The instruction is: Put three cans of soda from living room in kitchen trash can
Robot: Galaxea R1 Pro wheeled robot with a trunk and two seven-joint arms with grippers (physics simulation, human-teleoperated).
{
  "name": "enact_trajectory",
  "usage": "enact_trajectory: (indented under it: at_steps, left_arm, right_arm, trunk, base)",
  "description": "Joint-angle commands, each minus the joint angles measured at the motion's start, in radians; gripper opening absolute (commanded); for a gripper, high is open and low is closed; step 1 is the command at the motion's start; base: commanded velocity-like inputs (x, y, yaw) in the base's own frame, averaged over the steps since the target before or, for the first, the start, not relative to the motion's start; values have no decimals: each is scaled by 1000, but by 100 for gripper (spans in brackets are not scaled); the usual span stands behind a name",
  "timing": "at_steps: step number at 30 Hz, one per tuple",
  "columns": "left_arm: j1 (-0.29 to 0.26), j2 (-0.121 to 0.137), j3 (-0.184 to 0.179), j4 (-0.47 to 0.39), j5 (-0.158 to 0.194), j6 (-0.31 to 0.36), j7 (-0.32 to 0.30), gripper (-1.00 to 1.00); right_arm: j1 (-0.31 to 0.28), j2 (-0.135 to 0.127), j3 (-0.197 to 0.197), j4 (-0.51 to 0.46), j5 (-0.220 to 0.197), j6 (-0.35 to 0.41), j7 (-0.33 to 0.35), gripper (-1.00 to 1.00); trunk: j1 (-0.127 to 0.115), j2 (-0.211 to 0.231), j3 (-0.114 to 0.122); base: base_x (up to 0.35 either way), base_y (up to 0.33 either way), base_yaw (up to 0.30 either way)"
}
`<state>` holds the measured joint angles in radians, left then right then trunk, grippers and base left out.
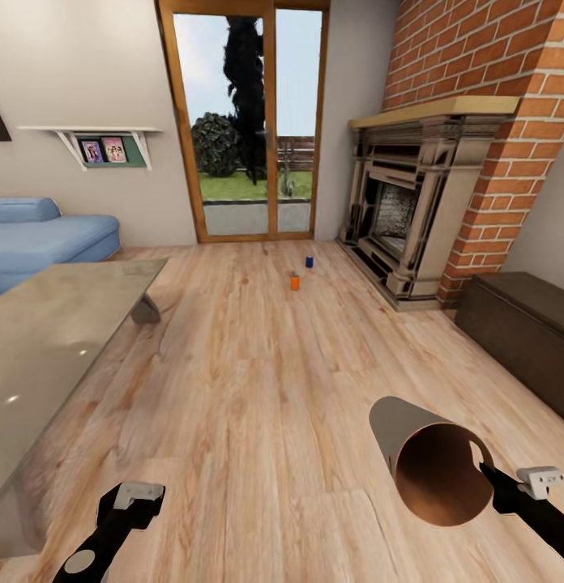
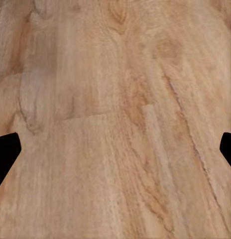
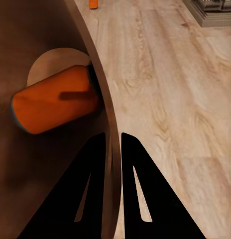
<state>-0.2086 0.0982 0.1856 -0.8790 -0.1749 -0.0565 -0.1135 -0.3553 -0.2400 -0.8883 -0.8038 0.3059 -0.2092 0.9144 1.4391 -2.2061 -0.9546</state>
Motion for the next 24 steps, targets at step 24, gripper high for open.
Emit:
enact_trajectory:
  at_steps: [24]
  left_arm:
    - [0, 1, 0, 1, 6, 2, 0, 100]
  right_arm:
    - [-1, 7, -4, -1, -11, 1, 7, -100]
  trunk:
    - [0, 0, 0]
  base:
    - [316, -49, 0]
